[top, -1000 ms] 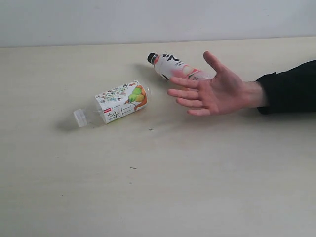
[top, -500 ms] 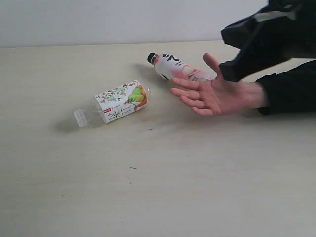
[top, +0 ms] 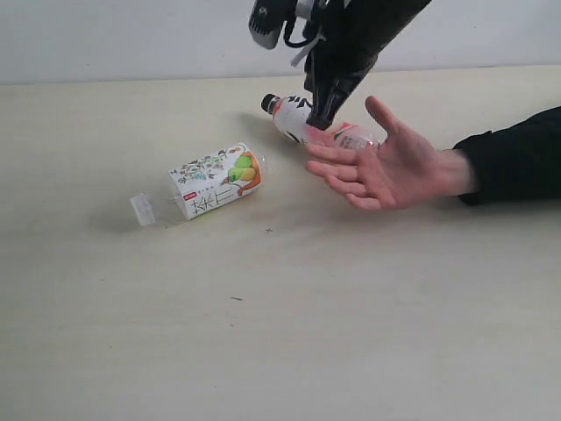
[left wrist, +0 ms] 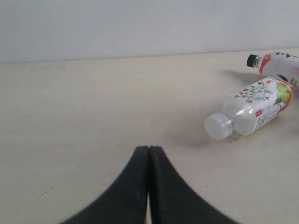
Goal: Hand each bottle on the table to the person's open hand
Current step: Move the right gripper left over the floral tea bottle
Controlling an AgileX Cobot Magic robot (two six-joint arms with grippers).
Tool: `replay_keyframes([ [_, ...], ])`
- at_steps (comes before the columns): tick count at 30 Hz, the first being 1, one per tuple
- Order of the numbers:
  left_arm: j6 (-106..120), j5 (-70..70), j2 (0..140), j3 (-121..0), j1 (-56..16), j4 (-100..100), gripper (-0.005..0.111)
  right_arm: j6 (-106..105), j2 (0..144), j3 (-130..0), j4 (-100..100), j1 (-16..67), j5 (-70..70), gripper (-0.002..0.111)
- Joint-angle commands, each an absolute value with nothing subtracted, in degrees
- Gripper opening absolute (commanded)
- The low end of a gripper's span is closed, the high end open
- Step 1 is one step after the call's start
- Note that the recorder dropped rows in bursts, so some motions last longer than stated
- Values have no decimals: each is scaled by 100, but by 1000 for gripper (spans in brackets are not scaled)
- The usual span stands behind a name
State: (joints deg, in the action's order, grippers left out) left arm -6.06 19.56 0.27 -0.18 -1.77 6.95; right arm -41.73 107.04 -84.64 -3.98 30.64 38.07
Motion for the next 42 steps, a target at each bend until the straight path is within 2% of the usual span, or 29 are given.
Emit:
replay_keyframes([
  [1,-629,1914,0,0,-163,723,3,-4745,11198,-8822,-497,3175,3967,44],
  [2,-629,1914,0,0,-163,723,3,-4991,11248,-8835,-497,3258,3877,53],
  [4,-629,1914,0,0,-163,723,3,-5118,11281,-8835,-260,3422,3661,61],
  [6,-629,1914,0,0,-163,723,3,-5471,11281,-8835,0,3524,3568,63],
  [11,-629,1914,0,0,-163,723,3,-6690,11344,-8835,0,3761,3517,77],
  [20,-629,1914,0,0,-163,723,3,-7363,11888,-8835,-47,3935,3002,79],
  [25,-629,1914,0,0,-163,723,3,-7546,12082,-8835,-67,4001,2790,86],
  [30,-629,1914,0,0,-163,723,3,-7546,12116,-8835,-41,3995,2343,89],
  [42,-629,1914,0,0,-163,723,3,-7421,12301,-8835,156,3995,2297,90],
])
